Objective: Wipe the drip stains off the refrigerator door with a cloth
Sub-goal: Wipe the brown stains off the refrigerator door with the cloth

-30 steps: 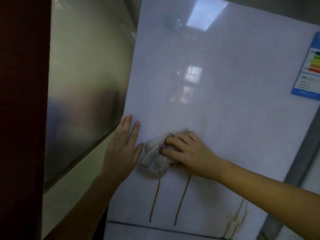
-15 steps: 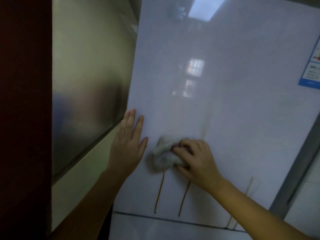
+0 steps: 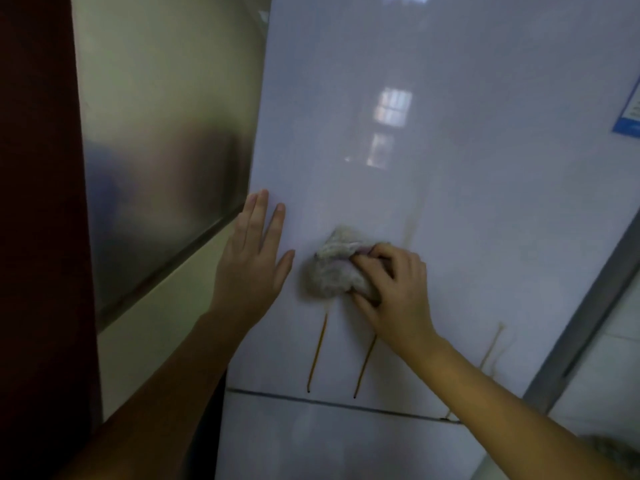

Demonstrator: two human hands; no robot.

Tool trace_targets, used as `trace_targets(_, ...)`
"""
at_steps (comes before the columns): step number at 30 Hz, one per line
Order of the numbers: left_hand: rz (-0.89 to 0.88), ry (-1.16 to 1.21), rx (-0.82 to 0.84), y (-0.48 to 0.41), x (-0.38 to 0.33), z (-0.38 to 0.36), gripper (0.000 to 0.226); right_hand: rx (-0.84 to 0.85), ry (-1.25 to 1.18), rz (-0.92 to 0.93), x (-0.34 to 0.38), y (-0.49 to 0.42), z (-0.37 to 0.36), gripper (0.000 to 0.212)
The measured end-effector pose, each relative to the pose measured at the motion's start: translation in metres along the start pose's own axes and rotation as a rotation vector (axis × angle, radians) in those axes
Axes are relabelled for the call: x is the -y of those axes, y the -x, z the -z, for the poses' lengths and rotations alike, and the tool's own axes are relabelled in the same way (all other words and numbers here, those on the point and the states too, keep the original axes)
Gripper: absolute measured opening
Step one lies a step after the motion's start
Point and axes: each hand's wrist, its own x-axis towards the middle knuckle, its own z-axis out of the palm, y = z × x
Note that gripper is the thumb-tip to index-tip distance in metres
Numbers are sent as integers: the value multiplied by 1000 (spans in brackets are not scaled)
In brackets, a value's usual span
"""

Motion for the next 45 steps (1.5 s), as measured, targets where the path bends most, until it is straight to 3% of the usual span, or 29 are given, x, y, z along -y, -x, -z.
trace_targets(4, 10, 10, -5, 1, 0, 0, 65, 165, 16, 285, -8, 11, 0, 34)
trace_targets(10, 7, 1, -9, 2, 0, 0, 66, -55, 30, -15, -14, -33, 15, 45)
trace_targets(15, 15, 6, 0, 2, -1, 1, 67, 54, 60, 225, -17, -34, 20, 39)
trace_targets(19, 13, -11, 0, 2, -1, 1, 68, -103, 70, -3, -37, -58, 38, 48)
trace_targets(21, 12, -14, -2, 2, -1, 0, 67, -107, 83, -18, -30, -49, 33, 49)
trace_targets(26, 12, -15, 3, 2, -1, 1, 68, 78, 110, 260, -40, -20, 33, 41)
trace_targets(28, 14, -12, 6, 2, -2, 1, 68, -17, 118, 191, -55, -39, 45, 43)
trace_targets(31, 28, -3, 11, 2, -3, 1, 68, -165, 80, -64, -67, -71, 59, 50)
trace_targets(33, 32, -5, 16, 3, -3, 1, 68, -178, 58, -108, -57, -68, 52, 52)
trace_targets(37, 26, -4, 11, 2, -3, 2, 69, 102, 96, 349, -47, -27, 36, 36)
trace_targets(38, 23, -5, 12, 2, -3, 2, 69, 137, 104, 391, -53, -28, 41, 35)
trace_targets(45, 38, 2, 21, 2, -5, 2, 69, -193, 91, -42, -74, -121, 75, 51)
